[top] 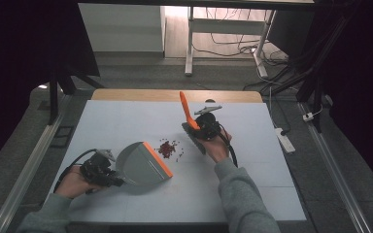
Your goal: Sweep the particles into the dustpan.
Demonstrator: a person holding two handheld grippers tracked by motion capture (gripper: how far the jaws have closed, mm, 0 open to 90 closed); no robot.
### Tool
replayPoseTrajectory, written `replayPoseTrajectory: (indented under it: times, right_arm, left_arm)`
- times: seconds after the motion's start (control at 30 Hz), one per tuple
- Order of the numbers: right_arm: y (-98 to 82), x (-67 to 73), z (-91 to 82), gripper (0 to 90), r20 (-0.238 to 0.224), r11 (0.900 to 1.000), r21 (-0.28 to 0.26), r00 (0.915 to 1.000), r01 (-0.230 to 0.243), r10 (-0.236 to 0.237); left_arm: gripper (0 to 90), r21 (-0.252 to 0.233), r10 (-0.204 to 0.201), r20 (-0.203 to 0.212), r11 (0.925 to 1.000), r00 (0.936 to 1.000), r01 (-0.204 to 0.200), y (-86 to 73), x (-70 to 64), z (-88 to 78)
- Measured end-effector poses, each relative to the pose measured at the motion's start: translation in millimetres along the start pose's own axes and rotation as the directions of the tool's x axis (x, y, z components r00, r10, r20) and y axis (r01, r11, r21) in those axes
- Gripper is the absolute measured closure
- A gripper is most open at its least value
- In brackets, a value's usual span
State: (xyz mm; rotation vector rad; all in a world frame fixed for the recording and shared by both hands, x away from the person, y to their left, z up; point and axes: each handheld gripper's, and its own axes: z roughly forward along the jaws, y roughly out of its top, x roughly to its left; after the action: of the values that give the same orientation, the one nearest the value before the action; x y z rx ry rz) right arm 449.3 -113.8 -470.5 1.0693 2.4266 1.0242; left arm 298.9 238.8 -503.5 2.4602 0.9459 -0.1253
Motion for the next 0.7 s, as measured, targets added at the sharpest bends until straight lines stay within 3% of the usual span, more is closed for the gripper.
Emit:
replayPoseTrajectory:
  times: [0.23, 0.7]
  right_arm:
    - [2.3, 5.3, 13.8, 70.5, 0.010, 1.000, 0.023, 0.9998, 0.019, -0.019]
    - [14.4, 31.3, 33.1, 70.6, -0.001, 0.991, 0.094, 0.9955, 0.094, -0.095]
  left_arm:
    - [61.9, 0.006, -0.001, -0.002, 1.0000, 1.0000, 0.001, 1.8, -0.7, 1.4]
    - [61.9, 0.005, -0.008, 0.004, 1.0000, 1.0000, 0.008, 1.7, -0.5, 1.2]
